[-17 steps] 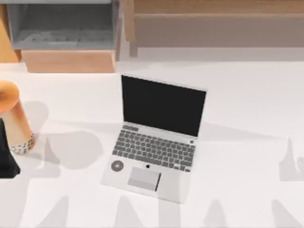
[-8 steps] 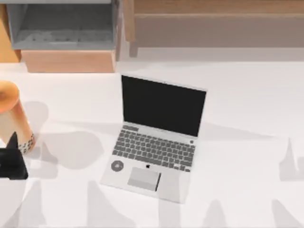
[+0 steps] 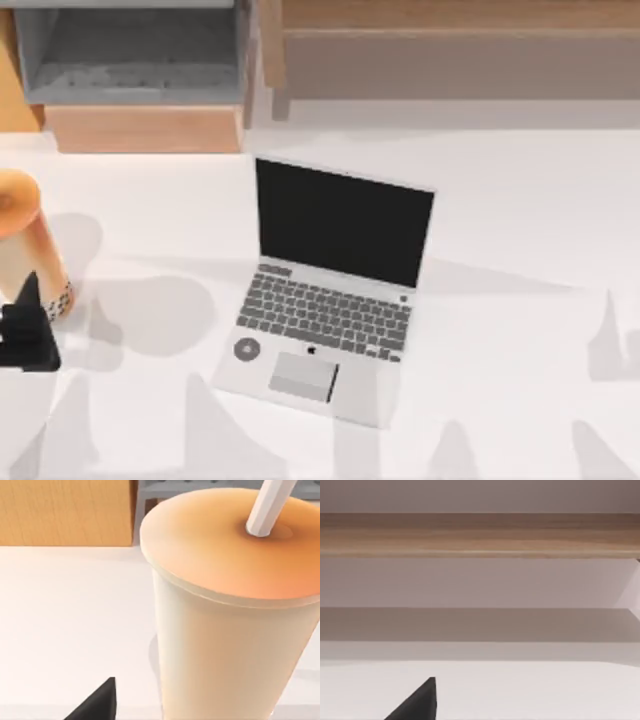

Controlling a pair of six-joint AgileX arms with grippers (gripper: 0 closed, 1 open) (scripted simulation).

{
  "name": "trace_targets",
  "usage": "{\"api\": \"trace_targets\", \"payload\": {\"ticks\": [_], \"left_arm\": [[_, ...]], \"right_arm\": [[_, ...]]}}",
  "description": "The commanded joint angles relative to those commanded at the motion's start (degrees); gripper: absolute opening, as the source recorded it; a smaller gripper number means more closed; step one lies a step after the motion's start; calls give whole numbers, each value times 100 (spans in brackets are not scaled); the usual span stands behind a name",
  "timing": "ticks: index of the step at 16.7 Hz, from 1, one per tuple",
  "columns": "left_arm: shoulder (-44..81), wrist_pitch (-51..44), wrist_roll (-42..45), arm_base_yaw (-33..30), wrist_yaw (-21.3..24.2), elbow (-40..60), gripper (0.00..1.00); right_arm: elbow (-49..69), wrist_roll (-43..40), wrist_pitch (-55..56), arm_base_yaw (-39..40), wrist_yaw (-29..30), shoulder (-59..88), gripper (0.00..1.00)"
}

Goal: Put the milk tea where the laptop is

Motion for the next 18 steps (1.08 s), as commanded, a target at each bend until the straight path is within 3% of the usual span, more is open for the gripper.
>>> {"api": "trace_targets", "payload": {"ticks": [11, 18], "left_arm": [[4066, 3393, -4, -186, -139, 665, 100], [4647, 3912, -13, -229, -172, 730, 100]], "right_arm": [[0, 0, 0, 0, 0, 0, 100], [0, 0, 0, 0, 0, 0, 100]]}}
